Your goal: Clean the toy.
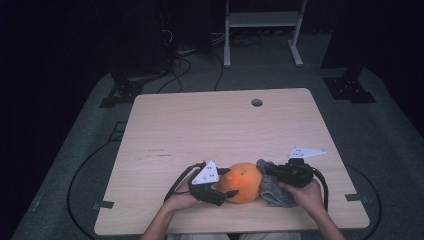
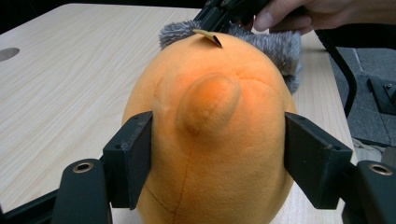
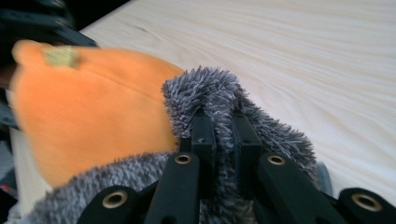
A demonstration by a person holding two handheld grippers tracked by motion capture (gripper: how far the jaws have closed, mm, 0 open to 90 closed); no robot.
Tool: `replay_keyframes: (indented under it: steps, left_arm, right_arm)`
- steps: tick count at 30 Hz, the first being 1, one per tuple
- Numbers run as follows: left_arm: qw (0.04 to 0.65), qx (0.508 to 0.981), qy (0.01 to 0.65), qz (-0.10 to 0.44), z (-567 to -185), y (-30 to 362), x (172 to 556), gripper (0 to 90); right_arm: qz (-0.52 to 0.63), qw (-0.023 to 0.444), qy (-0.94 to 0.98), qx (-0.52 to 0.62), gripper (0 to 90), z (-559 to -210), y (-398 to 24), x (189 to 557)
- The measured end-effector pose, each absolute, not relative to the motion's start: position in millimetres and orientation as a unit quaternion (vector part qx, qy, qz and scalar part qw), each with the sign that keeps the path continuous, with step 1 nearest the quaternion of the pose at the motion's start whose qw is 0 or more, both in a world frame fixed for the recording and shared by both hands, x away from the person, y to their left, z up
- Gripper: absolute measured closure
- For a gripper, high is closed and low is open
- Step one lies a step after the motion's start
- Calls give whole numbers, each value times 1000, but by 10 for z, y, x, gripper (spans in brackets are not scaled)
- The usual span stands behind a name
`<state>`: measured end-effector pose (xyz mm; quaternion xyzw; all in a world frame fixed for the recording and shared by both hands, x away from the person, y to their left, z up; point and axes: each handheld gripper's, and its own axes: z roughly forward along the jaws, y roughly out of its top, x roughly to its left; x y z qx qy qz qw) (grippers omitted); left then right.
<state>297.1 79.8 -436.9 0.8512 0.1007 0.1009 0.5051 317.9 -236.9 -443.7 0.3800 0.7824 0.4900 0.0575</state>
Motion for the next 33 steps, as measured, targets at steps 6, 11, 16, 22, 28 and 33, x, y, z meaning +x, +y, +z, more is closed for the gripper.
replay_keyframes:
  steps: [6, 11, 16, 22, 28, 33]
  left_arm:
    - [504, 853, 94, 102, -4384, 819, 2978, 302]
    - [504, 852, 96, 103, -4386, 818, 2971, 295]
    - [491, 858, 130, 76, -4420, 788, 3032, 82]
    - [499, 855, 106, 94, -4420, 775, 2991, 247]
    - [511, 845, 112, 109, -4358, 739, 2961, 350]
    - [535, 827, 136, 108, -4314, 800, 3009, 371]
  right_arm:
    - [535, 56, 768, 347, 819, -4260, -2342, 3100]
    - [514, 45, 779, 355, 819, -4380, -2292, 3151]
    - [471, 69, 796, 374, 819, -4439, -2335, 3142]
    - [549, 59, 769, 323, 819, -4066, -2313, 2986]
    - [544, 61, 787, 285, 819, -4103, -2123, 2920]
    - [532, 80, 776, 329, 819, -4173, -2282, 2996]
